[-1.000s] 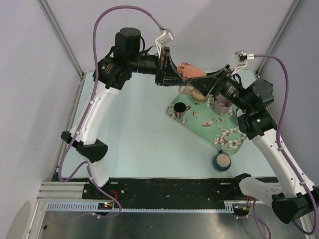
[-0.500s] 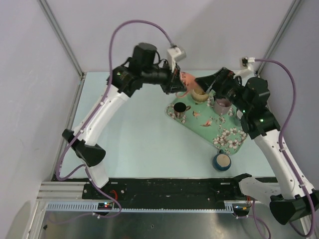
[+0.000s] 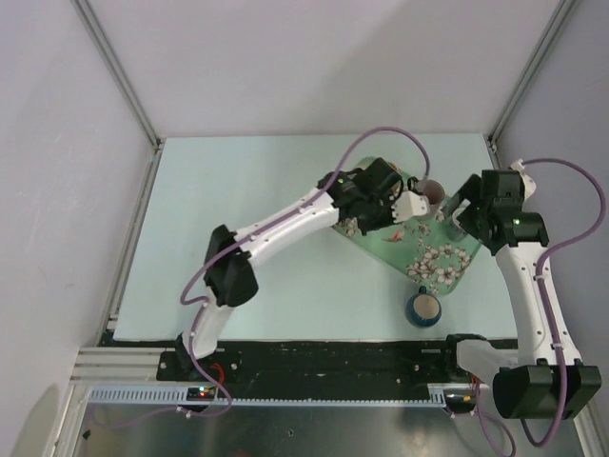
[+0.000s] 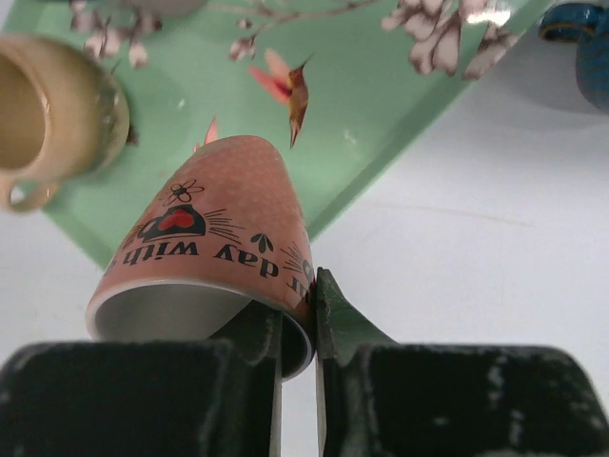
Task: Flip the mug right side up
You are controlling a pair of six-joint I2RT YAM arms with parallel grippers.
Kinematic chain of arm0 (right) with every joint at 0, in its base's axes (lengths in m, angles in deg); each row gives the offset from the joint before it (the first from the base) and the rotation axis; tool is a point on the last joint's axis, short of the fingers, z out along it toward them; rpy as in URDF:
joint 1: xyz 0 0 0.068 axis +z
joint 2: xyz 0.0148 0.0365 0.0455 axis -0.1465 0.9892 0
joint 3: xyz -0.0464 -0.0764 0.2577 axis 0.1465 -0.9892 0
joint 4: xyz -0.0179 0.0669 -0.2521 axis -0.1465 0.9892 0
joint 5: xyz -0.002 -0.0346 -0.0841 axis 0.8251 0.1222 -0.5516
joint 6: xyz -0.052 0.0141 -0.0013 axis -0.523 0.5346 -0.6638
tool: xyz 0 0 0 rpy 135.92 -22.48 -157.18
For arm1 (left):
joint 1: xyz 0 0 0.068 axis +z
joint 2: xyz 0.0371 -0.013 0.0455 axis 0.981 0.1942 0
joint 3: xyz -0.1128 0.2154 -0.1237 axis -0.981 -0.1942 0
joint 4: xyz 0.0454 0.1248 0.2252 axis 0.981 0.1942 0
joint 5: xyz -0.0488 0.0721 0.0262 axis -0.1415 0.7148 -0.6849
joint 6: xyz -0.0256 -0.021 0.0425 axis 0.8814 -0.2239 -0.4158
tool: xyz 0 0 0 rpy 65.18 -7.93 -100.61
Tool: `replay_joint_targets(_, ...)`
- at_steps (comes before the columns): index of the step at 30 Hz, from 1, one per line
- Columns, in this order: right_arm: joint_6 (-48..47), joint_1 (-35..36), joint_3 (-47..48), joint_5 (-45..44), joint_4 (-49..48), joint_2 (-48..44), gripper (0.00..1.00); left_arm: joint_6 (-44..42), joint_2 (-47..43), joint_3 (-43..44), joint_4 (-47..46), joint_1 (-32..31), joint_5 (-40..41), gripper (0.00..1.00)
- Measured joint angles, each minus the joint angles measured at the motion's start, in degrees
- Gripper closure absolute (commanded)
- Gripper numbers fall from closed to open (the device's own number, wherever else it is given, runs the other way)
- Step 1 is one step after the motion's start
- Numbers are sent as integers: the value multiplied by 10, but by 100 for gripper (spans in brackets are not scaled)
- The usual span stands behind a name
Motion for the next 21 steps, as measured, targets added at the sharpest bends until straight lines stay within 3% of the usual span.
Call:
replay_joint_targets(5, 15, -70, -64, 2, 33, -10, 1, -30, 89, 82, -6, -21, 7, 100)
replay_joint_targets(9, 16, -83, -87, 3, 46, -22, 1, -47, 149, 118, -14, -21, 15, 100)
replay_joint_targets(21, -18, -106, -88, 26, 47, -13, 1, -100, 180, 82, 19, -19, 33, 100)
